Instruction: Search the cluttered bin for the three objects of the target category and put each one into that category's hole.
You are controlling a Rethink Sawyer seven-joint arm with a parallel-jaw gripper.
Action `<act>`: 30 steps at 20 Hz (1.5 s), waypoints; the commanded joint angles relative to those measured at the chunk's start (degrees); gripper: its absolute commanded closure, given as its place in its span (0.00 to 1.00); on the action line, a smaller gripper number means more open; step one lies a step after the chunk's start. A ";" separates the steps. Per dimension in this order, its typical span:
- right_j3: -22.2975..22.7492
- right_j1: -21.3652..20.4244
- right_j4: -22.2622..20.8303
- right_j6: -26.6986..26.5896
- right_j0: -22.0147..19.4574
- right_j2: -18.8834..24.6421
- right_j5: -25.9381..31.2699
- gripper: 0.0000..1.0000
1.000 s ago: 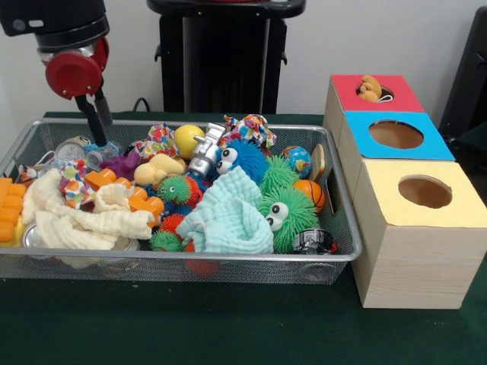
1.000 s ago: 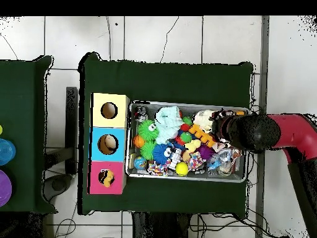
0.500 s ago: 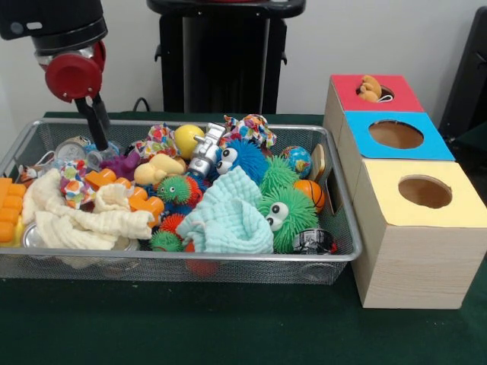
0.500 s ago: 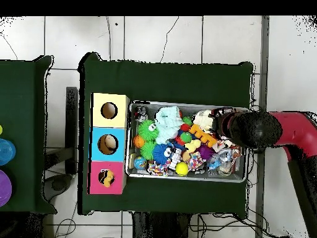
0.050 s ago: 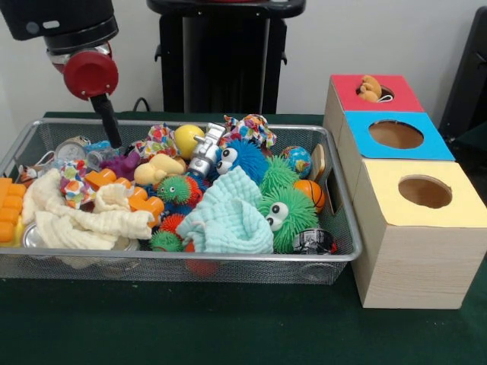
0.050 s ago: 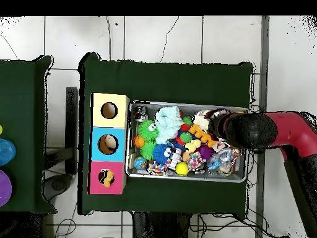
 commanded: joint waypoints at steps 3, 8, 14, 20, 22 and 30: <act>6.93 2.46 -4.64 -14.99 1.76 0.92 -0.75 0.00; 8.00 3.27 -5.38 -12.95 2.60 0.54 -2.87 0.00; 6.78 4.47 -7.05 -13.69 3.19 -0.06 -3.95 0.00; 5.63 5.00 -10.06 -15.08 3.69 -0.71 -4.55 0.00; 5.24 5.07 -11.34 -15.97 3.82 -0.96 -4.69 0.00; 3.31 5.83 -16.72 -14.78 4.76 -4.17 -4.98 0.00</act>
